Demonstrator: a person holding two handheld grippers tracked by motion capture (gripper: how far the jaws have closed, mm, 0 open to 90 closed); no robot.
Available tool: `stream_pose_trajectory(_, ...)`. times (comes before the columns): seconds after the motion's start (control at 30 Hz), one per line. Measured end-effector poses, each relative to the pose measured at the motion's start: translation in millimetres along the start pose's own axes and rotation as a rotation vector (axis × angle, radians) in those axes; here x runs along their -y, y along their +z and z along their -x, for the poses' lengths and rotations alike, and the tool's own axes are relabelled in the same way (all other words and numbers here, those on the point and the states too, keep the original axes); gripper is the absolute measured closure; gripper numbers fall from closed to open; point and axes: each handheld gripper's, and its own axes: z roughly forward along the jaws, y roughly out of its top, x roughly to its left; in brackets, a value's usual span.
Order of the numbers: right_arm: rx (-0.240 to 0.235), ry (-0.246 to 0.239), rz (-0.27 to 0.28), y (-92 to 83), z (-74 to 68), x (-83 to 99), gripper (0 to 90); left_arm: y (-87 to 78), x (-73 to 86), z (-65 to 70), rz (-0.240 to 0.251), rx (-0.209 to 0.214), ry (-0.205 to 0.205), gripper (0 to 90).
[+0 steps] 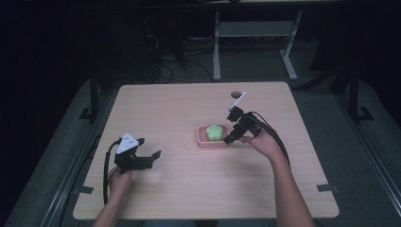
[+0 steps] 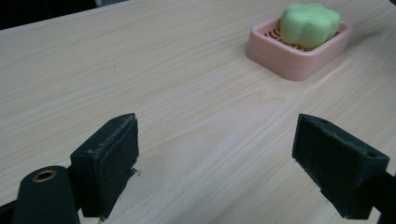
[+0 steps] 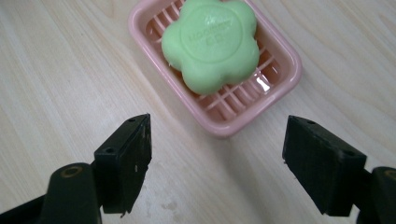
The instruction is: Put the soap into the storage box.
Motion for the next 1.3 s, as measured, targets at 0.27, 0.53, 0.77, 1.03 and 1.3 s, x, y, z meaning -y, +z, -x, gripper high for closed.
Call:
stream_pose_trajectory(0.27, -0.004, 0.013, 0.006, -2.5, 0.7, 14.0, 23.1, 1.8, 0.5, 1.1, -0.001, 0.002, 0.006, 14.3)
stream_pose_trajectory(0.53, -0.002, 0.017, 0.016, -5.2, 0.4, 24.6, 22.8, 1.1, 0.6, 0.4, -0.007, -0.003, 0.002, 14.3)
stream_pose_trajectory(0.77, 0.007, 0.013, 0.024, -10.1, -2.9, 30.3, 22.2, 1.2, 0.8, 0.2, -0.011, -0.004, 0.005, 14.3)
stream_pose_trajectory(1.03, 0.007, 0.025, 0.022, -9.9, -2.7, 45.5, 21.9, 1.3, 1.4, 0.1, -0.015, -0.007, 0.008, 14.3)
stream_pose_trajectory(1.3, 0.0, 0.046, 0.047, -12.0, -1.4, 60.3, 20.6, 2.0, 1.6, 0.6, -0.012, -0.003, 0.007, 14.3)
